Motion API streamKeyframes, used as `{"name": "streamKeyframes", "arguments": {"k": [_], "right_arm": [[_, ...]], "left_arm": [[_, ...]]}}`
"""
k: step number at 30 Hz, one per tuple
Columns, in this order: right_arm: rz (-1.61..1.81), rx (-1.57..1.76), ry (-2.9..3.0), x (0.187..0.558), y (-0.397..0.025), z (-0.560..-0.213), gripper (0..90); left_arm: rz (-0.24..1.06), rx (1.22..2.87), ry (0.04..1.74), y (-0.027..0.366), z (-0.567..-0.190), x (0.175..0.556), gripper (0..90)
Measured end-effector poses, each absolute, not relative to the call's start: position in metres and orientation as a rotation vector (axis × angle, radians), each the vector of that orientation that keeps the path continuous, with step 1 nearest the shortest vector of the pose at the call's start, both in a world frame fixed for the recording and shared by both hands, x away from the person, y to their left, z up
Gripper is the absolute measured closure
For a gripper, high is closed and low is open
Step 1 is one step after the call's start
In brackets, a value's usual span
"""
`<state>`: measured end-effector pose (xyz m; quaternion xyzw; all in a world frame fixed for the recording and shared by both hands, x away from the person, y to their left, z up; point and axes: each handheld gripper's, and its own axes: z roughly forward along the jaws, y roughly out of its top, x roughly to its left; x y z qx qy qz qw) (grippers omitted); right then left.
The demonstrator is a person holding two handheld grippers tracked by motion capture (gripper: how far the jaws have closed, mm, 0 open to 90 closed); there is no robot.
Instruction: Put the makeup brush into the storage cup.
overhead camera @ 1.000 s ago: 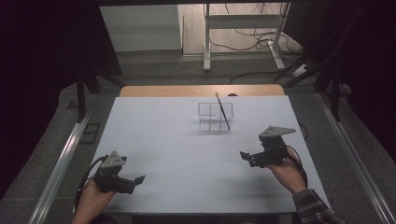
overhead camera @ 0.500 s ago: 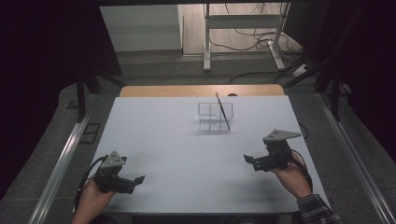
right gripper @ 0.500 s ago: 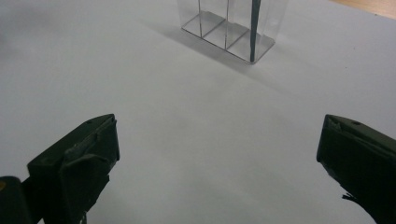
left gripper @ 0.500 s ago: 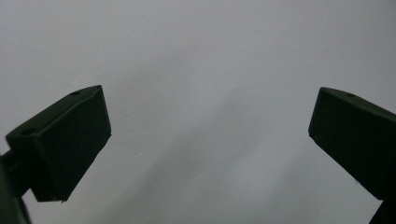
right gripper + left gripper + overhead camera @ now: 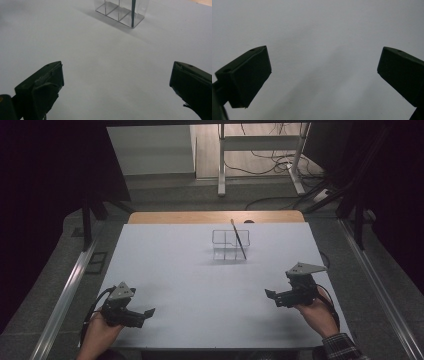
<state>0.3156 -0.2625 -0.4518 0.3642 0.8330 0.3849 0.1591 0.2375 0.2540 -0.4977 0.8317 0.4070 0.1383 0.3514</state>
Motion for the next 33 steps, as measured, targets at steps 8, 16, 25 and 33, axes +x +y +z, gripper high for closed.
{"name": "streamKeyframes", "arguments": {"k": [8,16,25,33], "right_arm": [[1.097,1.061,2.371,0.31,-0.27,-0.454,0.0],[1.093,1.076,2.362,0.305,-0.277,-0.455,0.0],[1.068,1.085,2.359,0.3,-0.285,-0.457,0.0],[1.052,1.099,2.351,0.296,-0.293,-0.458,0.0]], "left_arm": [[0.356,2.152,1.058,0.254,-0.498,0.237,0.0],[0.354,2.15,1.059,0.253,-0.498,0.237,0.0],[0.351,2.151,1.057,0.253,-0.498,0.237,0.0],[0.351,2.154,1.051,0.253,-0.498,0.238,0.0]]}}
